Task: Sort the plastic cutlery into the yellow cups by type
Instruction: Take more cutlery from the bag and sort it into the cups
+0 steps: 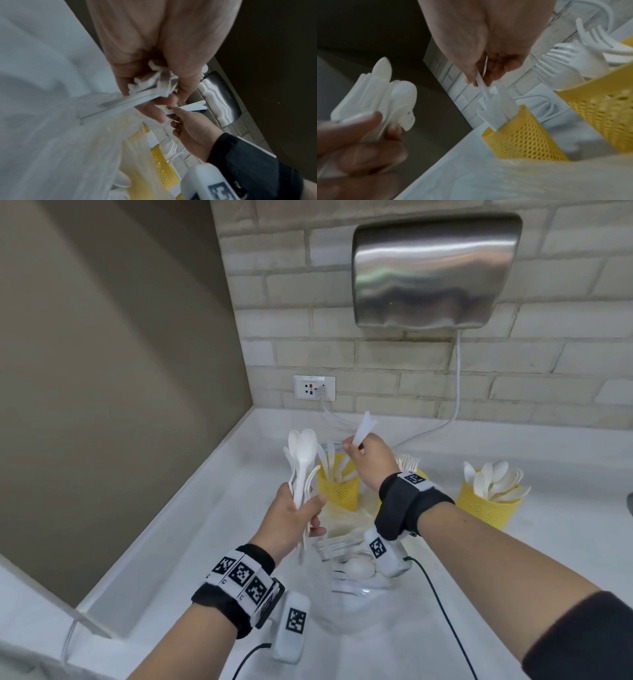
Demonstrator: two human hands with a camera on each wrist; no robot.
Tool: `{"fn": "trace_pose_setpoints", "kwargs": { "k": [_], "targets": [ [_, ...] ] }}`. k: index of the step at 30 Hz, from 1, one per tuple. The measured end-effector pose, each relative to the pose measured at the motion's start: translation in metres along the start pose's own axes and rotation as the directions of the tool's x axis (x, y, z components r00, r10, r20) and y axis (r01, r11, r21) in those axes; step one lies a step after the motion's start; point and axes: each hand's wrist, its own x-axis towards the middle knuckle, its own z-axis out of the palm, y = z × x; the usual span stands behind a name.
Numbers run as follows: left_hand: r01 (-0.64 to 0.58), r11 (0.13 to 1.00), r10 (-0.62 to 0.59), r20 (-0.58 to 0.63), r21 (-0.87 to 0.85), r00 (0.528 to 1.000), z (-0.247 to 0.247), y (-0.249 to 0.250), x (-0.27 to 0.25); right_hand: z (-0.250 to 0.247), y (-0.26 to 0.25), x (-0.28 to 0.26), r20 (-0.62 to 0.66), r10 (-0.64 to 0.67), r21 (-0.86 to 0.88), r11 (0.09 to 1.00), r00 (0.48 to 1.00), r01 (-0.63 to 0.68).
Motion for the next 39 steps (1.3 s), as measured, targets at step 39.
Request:
{"fn": "trace_pose_setpoints", "kwargs": {
  "k": [39],
  "targets": [
    [-0.13,0.214,0.467,0.015,0.968,0.884,0.031,-0.013,-0.014,-0.058,-0.01,-0.083,-0.14,0.092,0.492,0.87,0.986,-0.012]
  ]
}}
